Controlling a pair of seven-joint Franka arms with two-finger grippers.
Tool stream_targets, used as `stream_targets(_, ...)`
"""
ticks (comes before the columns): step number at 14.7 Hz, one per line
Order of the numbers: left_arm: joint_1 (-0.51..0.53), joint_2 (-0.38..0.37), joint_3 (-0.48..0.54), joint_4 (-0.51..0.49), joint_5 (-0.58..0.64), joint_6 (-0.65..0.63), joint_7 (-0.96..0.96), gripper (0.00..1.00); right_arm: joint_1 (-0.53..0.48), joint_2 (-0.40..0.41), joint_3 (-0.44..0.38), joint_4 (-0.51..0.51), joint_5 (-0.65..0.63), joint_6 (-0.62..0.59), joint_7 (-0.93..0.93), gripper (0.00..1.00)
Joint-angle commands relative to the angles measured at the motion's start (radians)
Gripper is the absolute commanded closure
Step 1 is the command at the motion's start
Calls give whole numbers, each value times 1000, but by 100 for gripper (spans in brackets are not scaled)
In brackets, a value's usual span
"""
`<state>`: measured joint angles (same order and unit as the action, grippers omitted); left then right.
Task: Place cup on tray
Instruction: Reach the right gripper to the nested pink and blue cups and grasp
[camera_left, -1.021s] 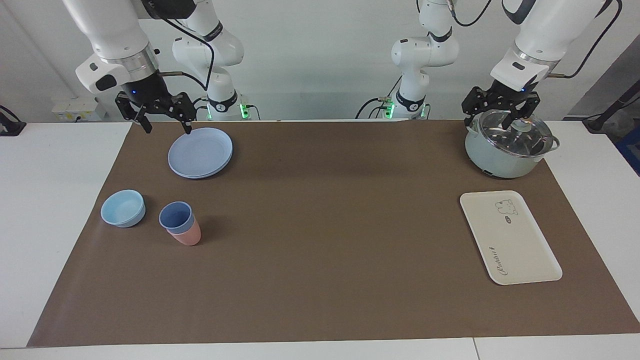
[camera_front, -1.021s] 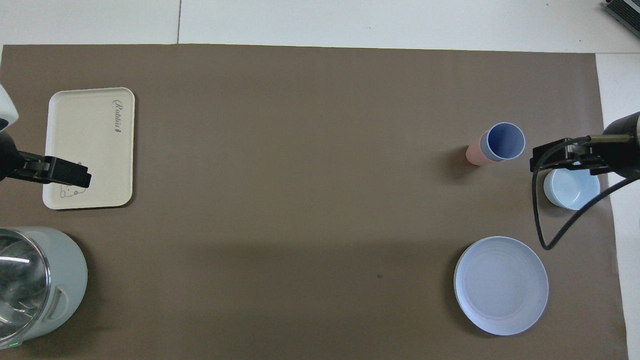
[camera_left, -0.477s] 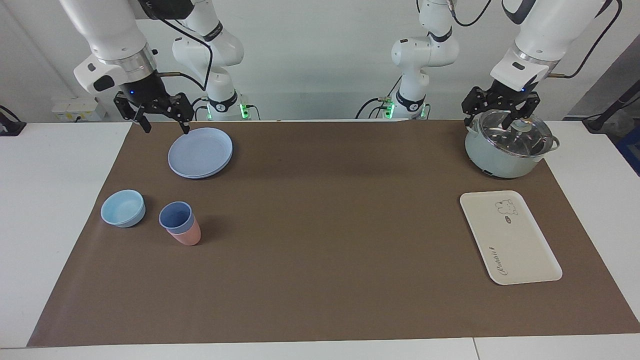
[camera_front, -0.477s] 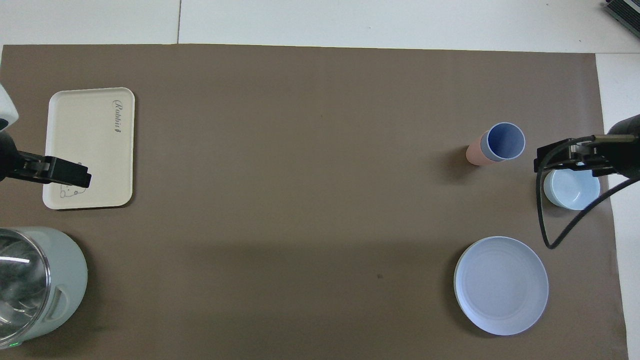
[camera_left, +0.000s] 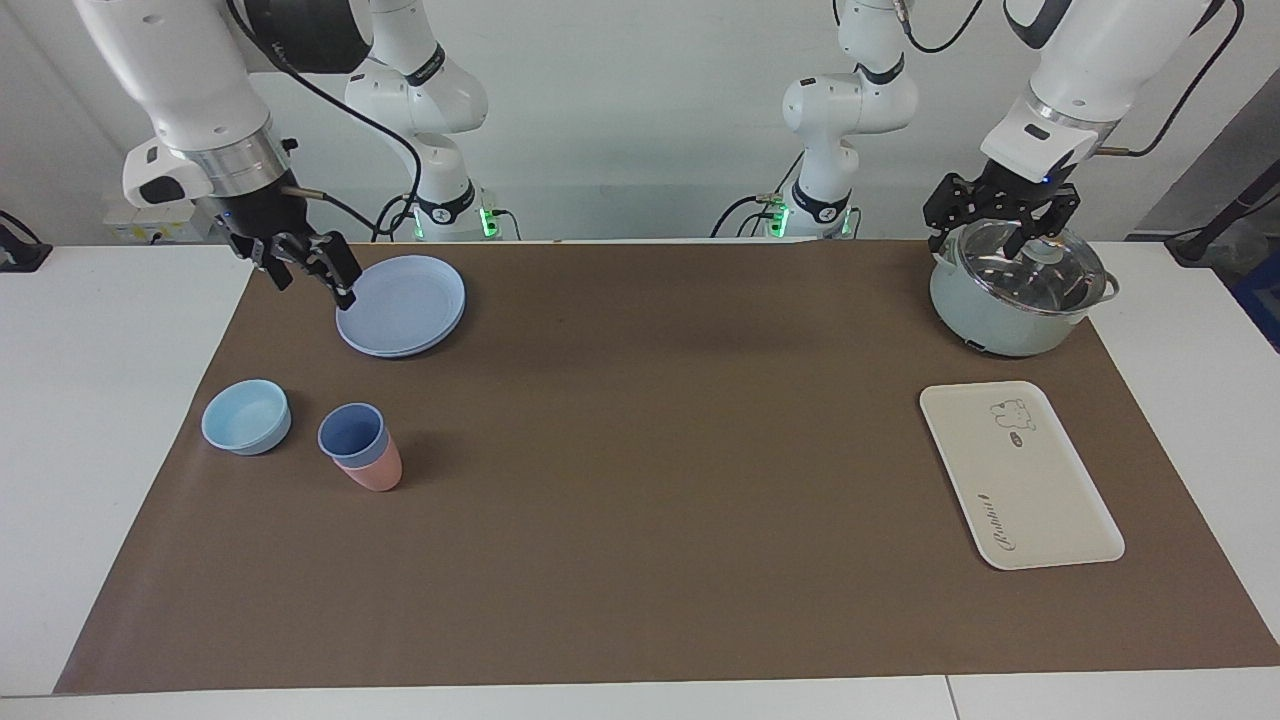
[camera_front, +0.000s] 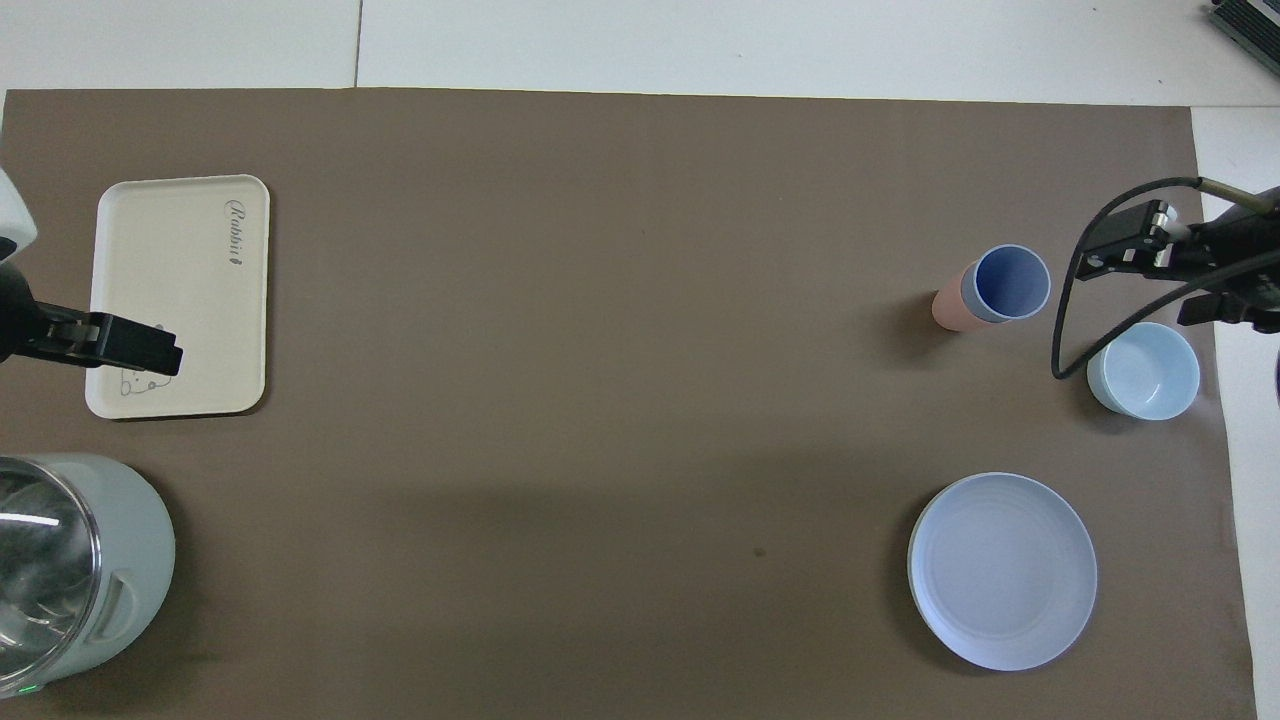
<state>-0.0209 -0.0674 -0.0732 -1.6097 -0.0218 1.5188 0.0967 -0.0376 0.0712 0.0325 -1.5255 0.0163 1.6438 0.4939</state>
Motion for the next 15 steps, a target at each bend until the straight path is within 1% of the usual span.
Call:
stream_targets(1,-11,-12,9,-19,-3,18,-8,0,-50,122,3,116,48,10,130,5)
stream_targets(2,-14,-12,9,-18,-3,14,-11,0,-56,163,4,158,57,20,171,5)
stream_targets(6,-14,-12,7,-18,-3,12,-9,0,-126,335,6,296,106,1,198,5)
stream_targets(7,-13,-12,7,-18,-3,12,-9,0,-139,363,4,304,131,8,231,5)
stream_targets(10,-10,-12,9,-18,-3,15,-9,0,-165,424,9,304,140,16,242,5)
stream_targets(12,-10,-12,7,-18,-3,15,-9,0,-188,462,4,300,218,40,244,5)
stream_targets(15,-10,-12,7,-18,-3,12,-8,0,-225,531,7,297,252,42,244,5)
